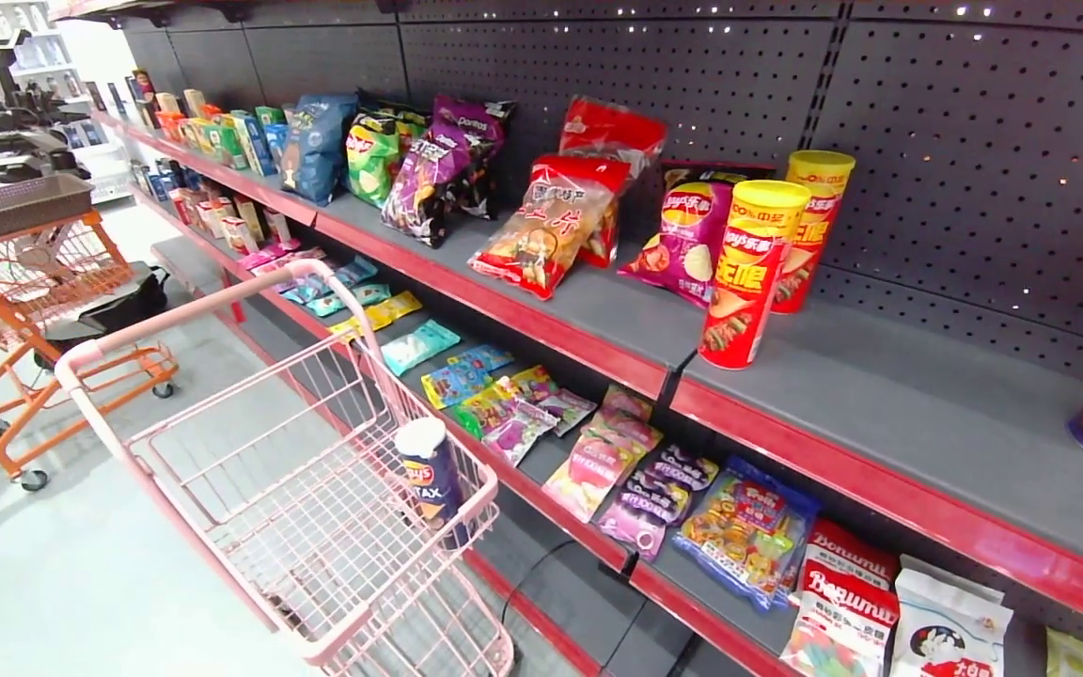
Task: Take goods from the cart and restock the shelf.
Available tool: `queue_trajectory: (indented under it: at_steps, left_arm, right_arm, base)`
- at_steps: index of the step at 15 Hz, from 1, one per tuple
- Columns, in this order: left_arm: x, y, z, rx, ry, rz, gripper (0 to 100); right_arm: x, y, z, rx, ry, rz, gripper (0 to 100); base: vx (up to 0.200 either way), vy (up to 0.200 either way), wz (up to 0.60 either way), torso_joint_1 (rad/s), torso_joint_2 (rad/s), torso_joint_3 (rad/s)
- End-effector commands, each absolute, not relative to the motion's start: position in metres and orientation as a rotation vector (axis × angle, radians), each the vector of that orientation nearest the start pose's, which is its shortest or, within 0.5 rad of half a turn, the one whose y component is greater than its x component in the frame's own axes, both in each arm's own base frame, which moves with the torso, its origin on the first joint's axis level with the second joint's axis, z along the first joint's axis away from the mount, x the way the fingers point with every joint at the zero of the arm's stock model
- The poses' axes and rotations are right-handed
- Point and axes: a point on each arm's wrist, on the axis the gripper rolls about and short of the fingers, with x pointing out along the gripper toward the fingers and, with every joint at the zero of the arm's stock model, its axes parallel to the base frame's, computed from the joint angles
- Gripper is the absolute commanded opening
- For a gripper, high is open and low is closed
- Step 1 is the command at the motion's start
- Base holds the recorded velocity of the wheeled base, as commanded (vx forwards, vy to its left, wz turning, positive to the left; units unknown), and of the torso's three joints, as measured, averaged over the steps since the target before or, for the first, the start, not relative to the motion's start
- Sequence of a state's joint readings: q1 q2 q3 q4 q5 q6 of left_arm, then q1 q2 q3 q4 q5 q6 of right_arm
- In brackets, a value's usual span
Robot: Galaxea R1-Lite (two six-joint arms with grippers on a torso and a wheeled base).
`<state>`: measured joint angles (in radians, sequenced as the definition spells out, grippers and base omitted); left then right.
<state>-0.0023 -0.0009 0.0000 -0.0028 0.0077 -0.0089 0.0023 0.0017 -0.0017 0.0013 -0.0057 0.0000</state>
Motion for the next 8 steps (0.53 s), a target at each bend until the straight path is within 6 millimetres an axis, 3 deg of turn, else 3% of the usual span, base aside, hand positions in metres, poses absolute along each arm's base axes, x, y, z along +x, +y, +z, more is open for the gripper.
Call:
queue_trajectory:
  at_steps: [1,8]
  left_arm:
    - [-0.0228,0.0002,0.0758,-0.009,-0.003,0.008,100]
    - [-0.0228,0.0002,0.0758,-0.009,-0.003,0.005,100]
  right_arm:
    - [-0.0228,-0.0002,0.0758,0.0,0.002,-0.003,100]
    - [-0.0228,-0.0002,0.0758,0.0,0.002,-0.003,100]
  base:
    - [0.0,0.0,0.0,-0.144,0.36,0.222]
    - [0.0,0.0,0.0,-0.167,0.41,0.251]
